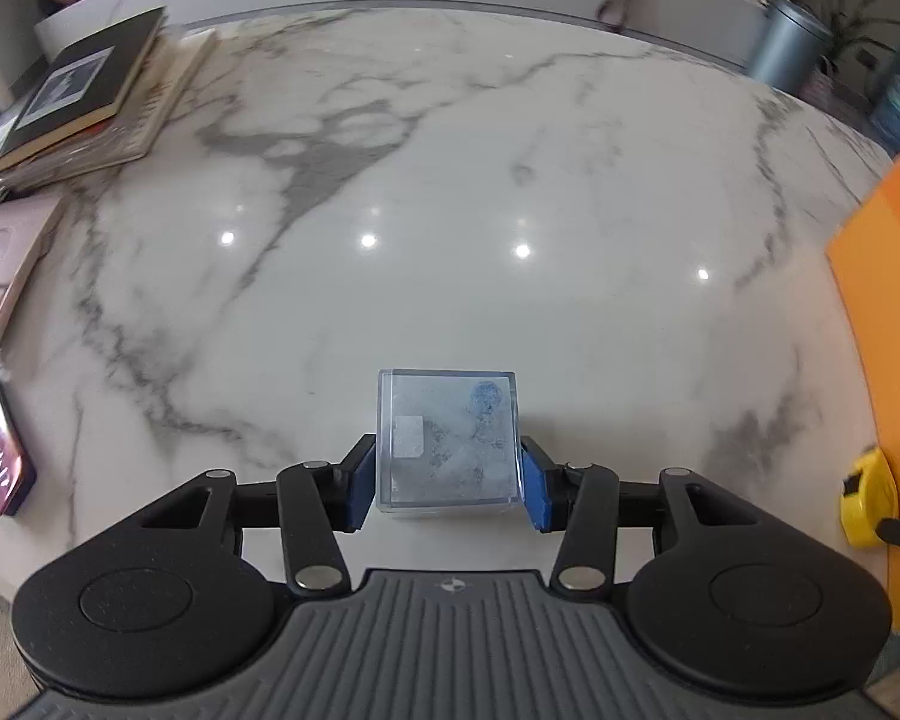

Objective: Organize rigid objects
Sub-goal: 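Grasp the clear cube with the left gripper while the right grasps the tape measure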

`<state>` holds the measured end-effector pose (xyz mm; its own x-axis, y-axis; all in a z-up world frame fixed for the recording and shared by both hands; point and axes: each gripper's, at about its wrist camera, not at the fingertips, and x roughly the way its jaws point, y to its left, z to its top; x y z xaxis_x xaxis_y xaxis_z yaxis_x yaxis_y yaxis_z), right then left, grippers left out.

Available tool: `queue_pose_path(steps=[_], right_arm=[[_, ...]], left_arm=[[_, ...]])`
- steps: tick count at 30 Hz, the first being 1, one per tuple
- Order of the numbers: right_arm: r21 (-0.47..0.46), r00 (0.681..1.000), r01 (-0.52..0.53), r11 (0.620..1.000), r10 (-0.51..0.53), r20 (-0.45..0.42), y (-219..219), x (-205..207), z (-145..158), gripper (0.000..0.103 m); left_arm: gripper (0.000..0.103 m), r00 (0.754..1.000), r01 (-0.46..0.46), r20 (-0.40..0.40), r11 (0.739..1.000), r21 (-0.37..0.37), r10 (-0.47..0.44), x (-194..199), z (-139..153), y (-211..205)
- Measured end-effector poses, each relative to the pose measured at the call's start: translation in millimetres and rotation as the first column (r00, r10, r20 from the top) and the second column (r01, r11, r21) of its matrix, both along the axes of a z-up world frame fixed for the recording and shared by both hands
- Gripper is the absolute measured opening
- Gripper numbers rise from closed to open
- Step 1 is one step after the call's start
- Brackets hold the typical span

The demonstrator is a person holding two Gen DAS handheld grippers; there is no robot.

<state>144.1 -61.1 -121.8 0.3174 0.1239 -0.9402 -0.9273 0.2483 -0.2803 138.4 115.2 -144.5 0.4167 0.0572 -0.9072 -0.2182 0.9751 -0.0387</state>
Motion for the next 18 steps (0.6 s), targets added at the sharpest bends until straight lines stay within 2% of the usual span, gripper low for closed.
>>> queue_pose_path(steps=[2,6,9,12,14,16,18], right_arm=[[-0.025,0.999,-0.031,0.999,0.031,-0.015,1.2,0.4,-2.6,0.071],[-0.082,0.995,-0.099,0.992,0.096,-0.035,5.9,2.7,-6.7,0.075],[-0.117,0.989,-0.149,0.982,0.146,-0.032,11.0,4.9,-9.7,0.075],[-0.133,0.97,-0.231,0.964,0.219,-0.104,16.9,3.6,-13.2,0.075],[-0.182,0.961,-0.266,0.947,0.246,-0.125,21.0,1.4,-20.5,0.075],[-0.241,0.963,-0.265,0.934,0.243,-0.119,23.9,2.6,-29.2,0.075],[-0.263,0.97,-0.23,0.937,0.199,-0.137,26.4,8.4,-34.9,0.075]], left_arm=[[0.054,0.999,0.048,0.004,0.999,-0.005,-0.048,0.0,-0.5,-6.8],[0.054,0.982,0.19,0.023,0.981,-0.044,-0.189,-1.0,-1.7,-27.3],[0.054,0.951,0.309,0.028,0.951,-0.027,-0.308,-2.9,-3.3,-48.4],[0.054,0.919,0.393,0.037,0.919,-0.027,-0.391,-5.7,-4.8,-61.5],[0.054,0.905,0.425,0.045,0.905,-0.036,-0.423,-6.7,-5.5,-66.5],[0.054,0.889,0.457,0.052,0.888,-0.04,-0.455,-8.3,-5.8,-71.4],[0.054,0.865,0.5,0.062,0.864,-0.053,-0.497,-10.5,-6.1,-78.3]])
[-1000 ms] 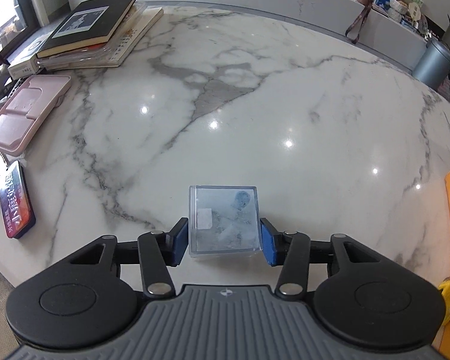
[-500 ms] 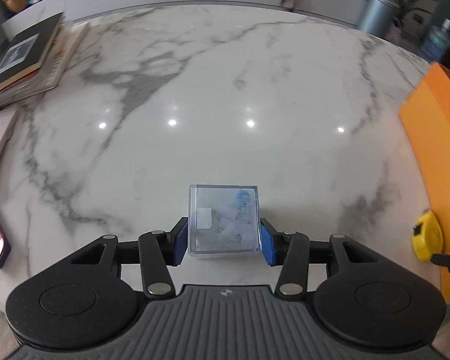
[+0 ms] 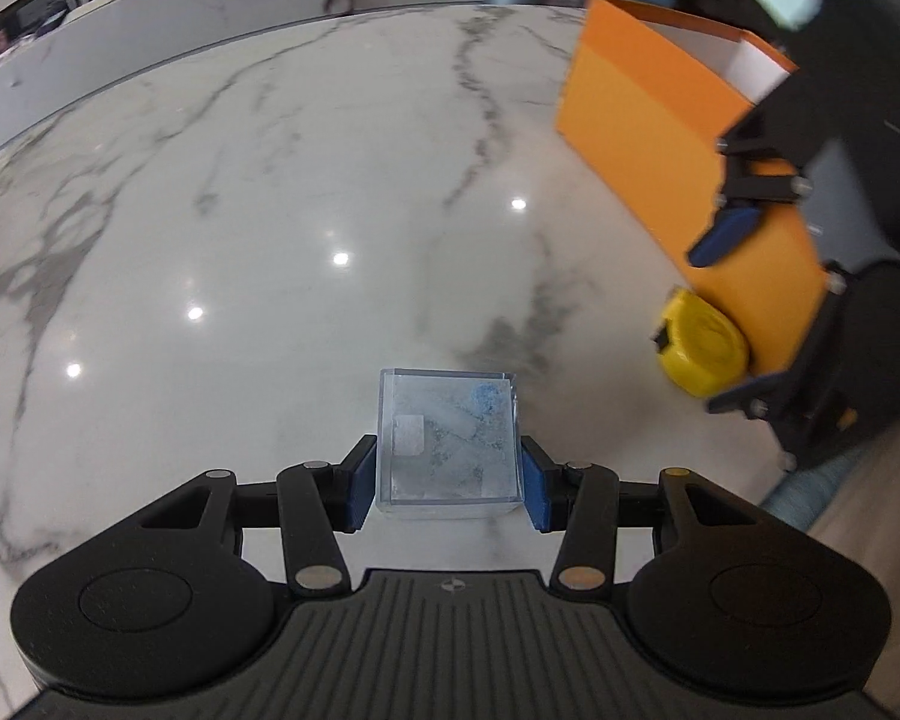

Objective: Organize rigid objects
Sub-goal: 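Grasp the clear cube with the left gripper while the right grasps the tape measure, then lift and carry the clear cube and tape measure over the orange box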

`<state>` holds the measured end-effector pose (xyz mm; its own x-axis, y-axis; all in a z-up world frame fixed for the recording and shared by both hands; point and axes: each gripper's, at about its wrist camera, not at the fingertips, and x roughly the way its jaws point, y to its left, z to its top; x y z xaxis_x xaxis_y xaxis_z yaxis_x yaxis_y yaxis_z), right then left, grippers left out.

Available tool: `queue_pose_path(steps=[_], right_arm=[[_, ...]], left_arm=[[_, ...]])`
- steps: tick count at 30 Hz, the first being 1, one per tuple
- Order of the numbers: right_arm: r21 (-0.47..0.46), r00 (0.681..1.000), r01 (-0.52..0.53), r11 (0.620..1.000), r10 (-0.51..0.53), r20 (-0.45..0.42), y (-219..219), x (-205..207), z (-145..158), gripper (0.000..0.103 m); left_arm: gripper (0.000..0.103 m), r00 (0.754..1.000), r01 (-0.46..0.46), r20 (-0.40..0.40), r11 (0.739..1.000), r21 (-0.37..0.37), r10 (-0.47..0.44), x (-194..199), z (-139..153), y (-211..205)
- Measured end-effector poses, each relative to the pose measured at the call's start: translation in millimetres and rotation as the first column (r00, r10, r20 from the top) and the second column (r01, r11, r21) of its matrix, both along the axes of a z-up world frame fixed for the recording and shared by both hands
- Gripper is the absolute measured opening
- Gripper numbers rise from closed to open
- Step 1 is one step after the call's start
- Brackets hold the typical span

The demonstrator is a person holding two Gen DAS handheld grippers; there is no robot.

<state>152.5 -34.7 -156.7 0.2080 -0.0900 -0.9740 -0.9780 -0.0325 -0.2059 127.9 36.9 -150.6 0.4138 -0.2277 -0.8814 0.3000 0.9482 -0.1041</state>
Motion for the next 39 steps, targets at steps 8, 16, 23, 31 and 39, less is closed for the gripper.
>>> queue_pose_path(steps=[8,16,23,31,39], right_arm=[[-0.025,0.992,0.102,0.994,-0.104,-0.074,4.2,12.1,-9.9,0.06],[0.044,0.985,0.149,0.988,-0.144,-0.091,-1.4,5.8,-2.6,0.058],[0.179,0.981,0.187,0.966,-0.174,-0.085,-11.5,-13.3,27.3,0.057],[0.347,0.963,0.268,0.899,-0.248,-0.103,-30.8,-25.5,66.8,0.057],[0.528,0.895,0.436,0.729,-0.412,-0.171,-83.2,-25.2,119.5,0.057]], left_arm=[[0.058,0.998,0.057,-0.019,0.998,-0.025,-0.057,-1.4,-3.6,-8.1],[0.062,0.999,0.026,-0.024,0.999,-0.046,-0.027,-0.1,-3.0,-3.1],[0.062,0.999,0.051,0.006,0.998,-0.048,-0.051,-2.1,1.9,-10.7],[0.057,0.999,0.045,0.012,0.999,-0.029,-0.044,-6.0,4.2,-12.2],[0.056,0.998,-0.001,0.066,1.0,-0.027,0.003,-11.1,20.3,-6.3]])
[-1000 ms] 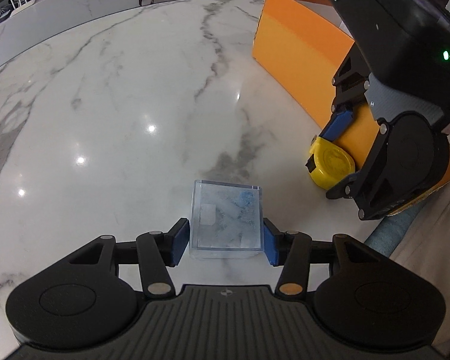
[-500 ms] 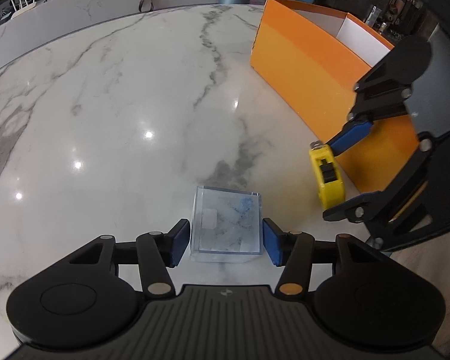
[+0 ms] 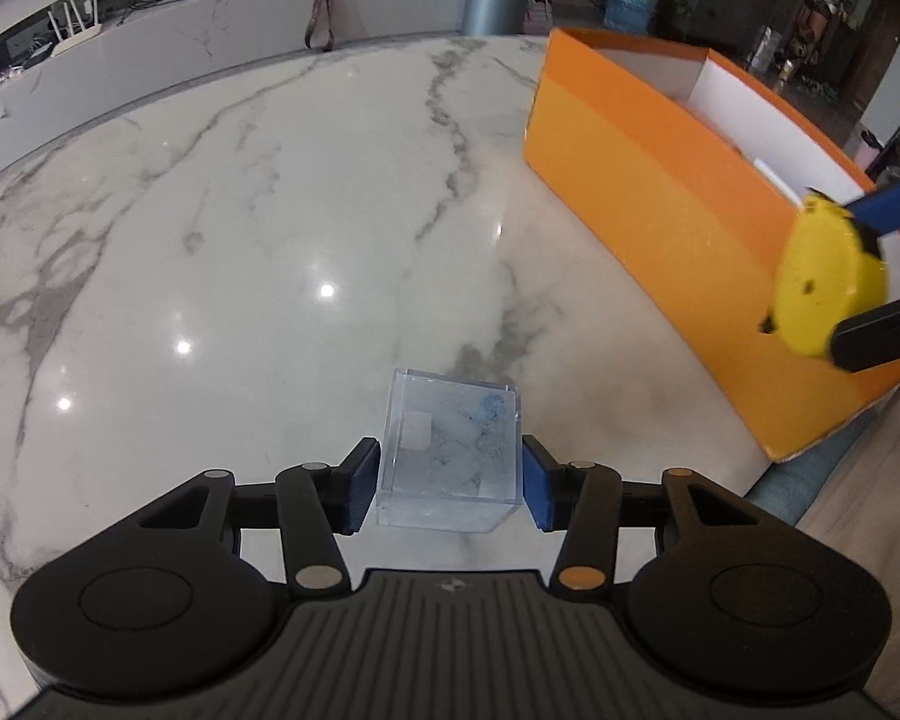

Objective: Organize rigid objects
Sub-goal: 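Lift and carry the clear cube and tape measure over the orange box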

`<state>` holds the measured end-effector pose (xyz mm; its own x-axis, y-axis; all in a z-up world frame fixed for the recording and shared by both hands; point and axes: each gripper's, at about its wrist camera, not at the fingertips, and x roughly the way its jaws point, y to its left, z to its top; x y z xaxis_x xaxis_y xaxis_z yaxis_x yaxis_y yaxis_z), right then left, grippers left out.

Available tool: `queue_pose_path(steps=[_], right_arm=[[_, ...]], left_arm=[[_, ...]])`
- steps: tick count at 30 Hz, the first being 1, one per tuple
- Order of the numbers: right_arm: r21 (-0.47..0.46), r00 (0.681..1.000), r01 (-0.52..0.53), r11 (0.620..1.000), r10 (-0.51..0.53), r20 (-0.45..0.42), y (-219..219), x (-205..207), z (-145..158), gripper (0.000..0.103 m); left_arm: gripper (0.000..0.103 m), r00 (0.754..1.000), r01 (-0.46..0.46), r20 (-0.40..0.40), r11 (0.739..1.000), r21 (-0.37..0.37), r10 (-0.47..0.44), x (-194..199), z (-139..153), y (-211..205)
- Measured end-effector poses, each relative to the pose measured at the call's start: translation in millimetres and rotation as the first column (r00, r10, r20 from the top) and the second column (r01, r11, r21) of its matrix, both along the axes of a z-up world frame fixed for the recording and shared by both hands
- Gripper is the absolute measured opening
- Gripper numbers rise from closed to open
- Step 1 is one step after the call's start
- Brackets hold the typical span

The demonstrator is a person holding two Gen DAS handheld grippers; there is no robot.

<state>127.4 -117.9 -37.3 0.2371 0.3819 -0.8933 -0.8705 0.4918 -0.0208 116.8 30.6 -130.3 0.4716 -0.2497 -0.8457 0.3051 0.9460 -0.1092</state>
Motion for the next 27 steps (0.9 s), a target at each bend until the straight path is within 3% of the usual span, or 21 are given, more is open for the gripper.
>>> queue_pose_path(steps=[4,10,18,23,27], right_arm=[[0.117,0.989,0.146,0.982,-0.147,-0.003,-40.6,-2.6,20.0,0.057],[0.231,0.93,0.364,0.902,-0.366,-0.036,-102.8,0.9,27.0,0.057],[0.298,0.854,0.513,0.805,-0.512,-0.088,-167.5,12.5,23.3,0.057],[0.326,0.833,0.544,0.773,-0.546,-0.092,-195.1,20.8,22.9,0.057],[0.316,0.823,0.558,0.768,-0.56,-0.092,-214.0,33.8,19.9,0.057]], left_arm=[[0.056,0.999,-0.038,0.001,0.999,-0.032,0.038,-1.5,7.8,0.8],[0.056,0.994,-0.102,0.016,0.99,-0.098,0.104,-8.9,36.4,-8.3],[0.056,0.989,0.048,0.148,0.986,-0.161,-0.024,-21.6,112.4,-75.9],[0.056,0.971,0.172,0.192,0.971,-0.166,-0.139,-19.9,143.9,-131.7],[0.056,0.954,0.259,0.197,0.953,-0.156,-0.227,-10.9,149.8,-175.1]])
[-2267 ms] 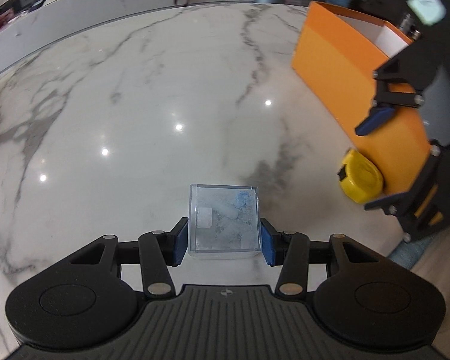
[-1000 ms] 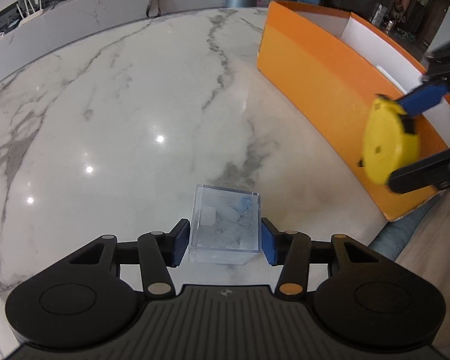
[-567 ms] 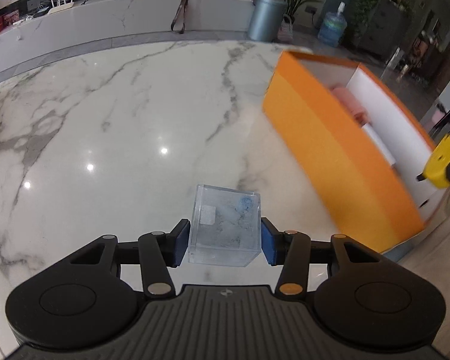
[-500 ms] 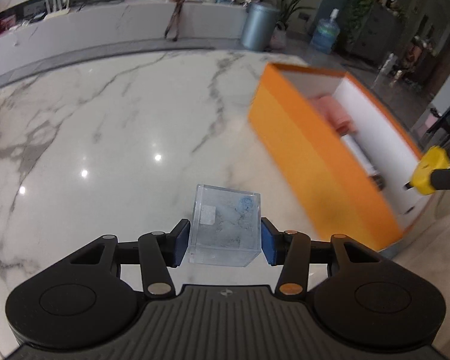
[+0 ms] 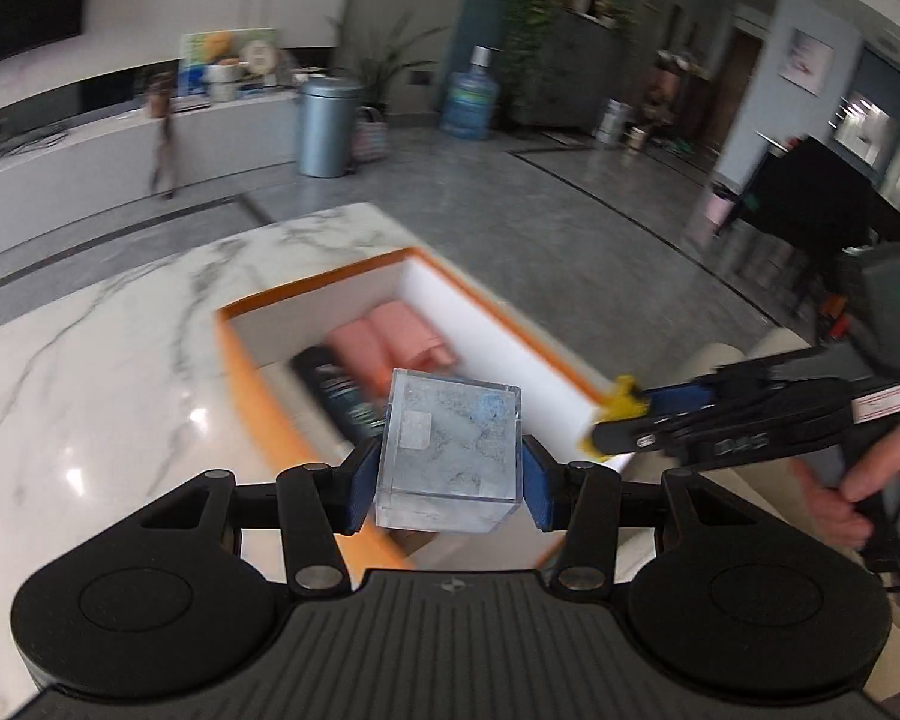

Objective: Organize rigid objects
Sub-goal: 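Lift and carry the clear cube and tape measure over the orange box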

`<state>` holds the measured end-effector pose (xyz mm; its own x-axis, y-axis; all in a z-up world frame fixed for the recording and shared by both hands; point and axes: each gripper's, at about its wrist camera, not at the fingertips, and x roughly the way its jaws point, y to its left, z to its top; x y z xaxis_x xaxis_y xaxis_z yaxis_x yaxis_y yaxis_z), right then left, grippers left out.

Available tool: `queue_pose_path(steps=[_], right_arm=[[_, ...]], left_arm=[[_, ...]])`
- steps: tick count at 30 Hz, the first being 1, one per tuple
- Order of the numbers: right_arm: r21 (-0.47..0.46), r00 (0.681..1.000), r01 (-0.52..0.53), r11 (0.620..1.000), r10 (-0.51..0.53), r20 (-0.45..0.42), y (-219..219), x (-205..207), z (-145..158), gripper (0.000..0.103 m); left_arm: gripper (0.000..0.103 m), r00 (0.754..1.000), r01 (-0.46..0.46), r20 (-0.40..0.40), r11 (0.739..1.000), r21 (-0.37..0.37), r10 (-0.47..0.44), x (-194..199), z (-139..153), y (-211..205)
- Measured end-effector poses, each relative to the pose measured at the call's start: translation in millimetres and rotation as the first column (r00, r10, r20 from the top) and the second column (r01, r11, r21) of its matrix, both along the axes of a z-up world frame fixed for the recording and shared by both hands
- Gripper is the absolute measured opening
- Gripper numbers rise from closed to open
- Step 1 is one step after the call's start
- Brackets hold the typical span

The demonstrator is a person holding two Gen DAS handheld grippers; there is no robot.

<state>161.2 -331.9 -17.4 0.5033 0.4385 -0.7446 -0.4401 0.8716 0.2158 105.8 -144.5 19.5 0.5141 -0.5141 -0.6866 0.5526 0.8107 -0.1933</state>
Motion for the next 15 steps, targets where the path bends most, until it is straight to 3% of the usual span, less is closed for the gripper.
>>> queue_pose_path(steps=[8,15], right_arm=[[-0.023,0.99,-0.1,0.995,0.097,-0.101,-3.9,26.8,-19.8,0.057],[-0.111,0.978,-0.188,0.976,0.175,-0.116,10.3,50.1,-37.7,0.057]], left_arm=[[0.056,0.993,0.092,-0.085,0.994,0.052,-0.087,25.9,-41.0,-47.1],[0.056,0.967,0.217,-0.18,0.956,0.197,-0.182,45.8,-80.9,-58.2]])
